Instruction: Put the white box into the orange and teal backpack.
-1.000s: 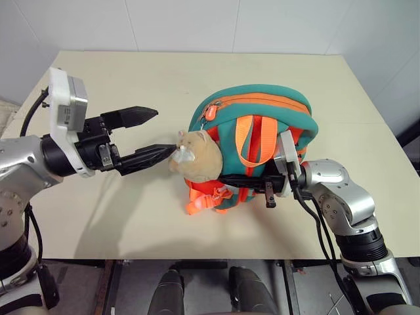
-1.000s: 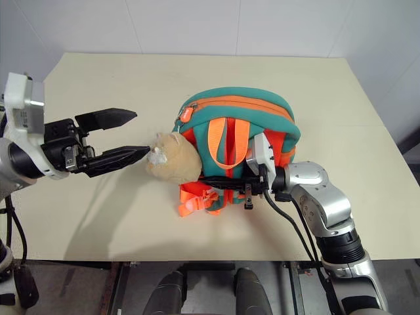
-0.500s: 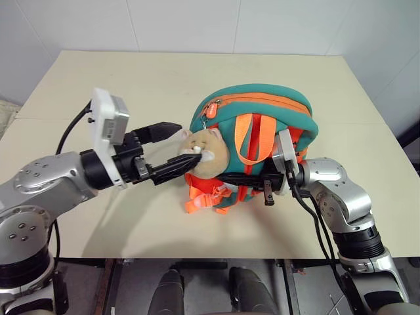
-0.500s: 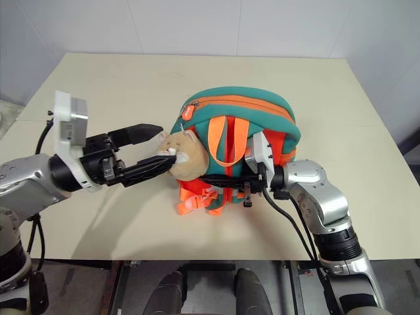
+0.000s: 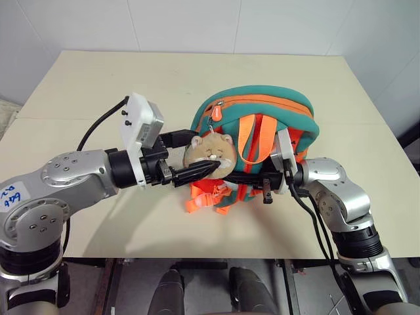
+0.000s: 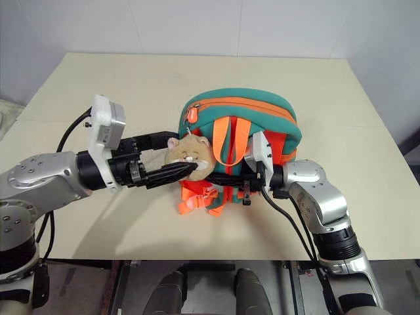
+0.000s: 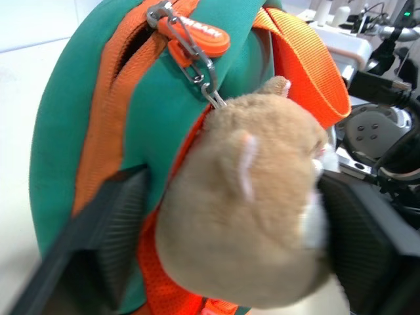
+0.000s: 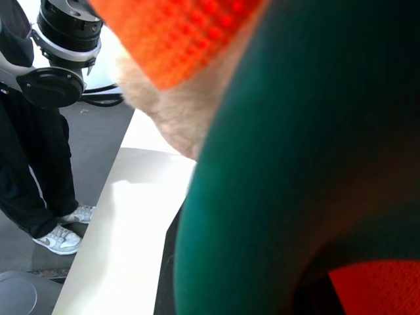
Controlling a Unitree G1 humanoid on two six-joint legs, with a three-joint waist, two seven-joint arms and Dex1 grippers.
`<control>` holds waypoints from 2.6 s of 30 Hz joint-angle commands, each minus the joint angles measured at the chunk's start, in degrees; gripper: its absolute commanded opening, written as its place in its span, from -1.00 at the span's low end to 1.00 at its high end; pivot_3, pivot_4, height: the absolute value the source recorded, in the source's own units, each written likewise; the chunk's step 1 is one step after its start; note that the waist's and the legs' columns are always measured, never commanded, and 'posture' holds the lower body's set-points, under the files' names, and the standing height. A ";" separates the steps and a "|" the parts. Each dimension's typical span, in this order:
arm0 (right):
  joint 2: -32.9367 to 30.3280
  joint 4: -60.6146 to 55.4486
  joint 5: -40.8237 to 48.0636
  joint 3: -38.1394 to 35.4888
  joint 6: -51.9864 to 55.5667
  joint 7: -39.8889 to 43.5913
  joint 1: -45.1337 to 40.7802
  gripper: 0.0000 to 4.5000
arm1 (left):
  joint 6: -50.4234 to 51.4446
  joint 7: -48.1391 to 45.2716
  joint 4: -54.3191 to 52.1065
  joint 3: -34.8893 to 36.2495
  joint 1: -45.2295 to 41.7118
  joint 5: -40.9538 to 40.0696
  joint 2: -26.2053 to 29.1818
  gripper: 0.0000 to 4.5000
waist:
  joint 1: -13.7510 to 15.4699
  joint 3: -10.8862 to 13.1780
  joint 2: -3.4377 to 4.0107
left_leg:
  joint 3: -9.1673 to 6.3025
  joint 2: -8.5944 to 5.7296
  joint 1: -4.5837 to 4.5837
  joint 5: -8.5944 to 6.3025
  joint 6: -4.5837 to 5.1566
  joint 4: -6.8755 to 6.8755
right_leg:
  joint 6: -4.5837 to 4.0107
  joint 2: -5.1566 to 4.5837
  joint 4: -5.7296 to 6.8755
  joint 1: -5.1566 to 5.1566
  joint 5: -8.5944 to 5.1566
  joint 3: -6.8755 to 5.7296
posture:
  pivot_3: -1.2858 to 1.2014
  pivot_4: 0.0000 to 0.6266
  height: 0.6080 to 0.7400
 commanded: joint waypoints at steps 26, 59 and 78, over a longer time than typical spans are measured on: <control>1.09 -6.59 4.42 -1.13 0.18 -1.66 3.88 -1.00 | -13.42 -31.62 22.31 2.95 -1.81 16.79 26.83 -0.77 | -0.74 0.01 0.01 | 0.12 0.02 -0.03 -0.03 -0.01 -0.27 | -0.74 -0.01 -0.18 -0.15 -0.40 0.05 | 0.03 -0.52 1.00; 4.28 -2.66 2.42 0.50 -1.13 -2.51 -0.71 -1.00 | -5.41 -32.51 10.81 3.98 -5.39 6.30 16.82 -0.79 | -0.10 0.02 0.00 | 0.12 0.03 -0.06 -0.05 0.01 -0.25 | 0.12 0.00 -0.04 -0.17 0.04 0.06 | 0.03 -0.52 1.00; 4.01 -2.36 1.90 0.37 -1.11 -2.23 -0.72 -1.00 | -2.87 -25.21 6.89 5.29 -3.73 8.24 16.06 0.60 | -0.12 0.02 0.00 | 0.11 0.03 -0.07 -0.06 0.00 -0.24 | 0.18 0.00 -0.03 -0.17 0.07 0.06 | 0.03 -0.52 1.00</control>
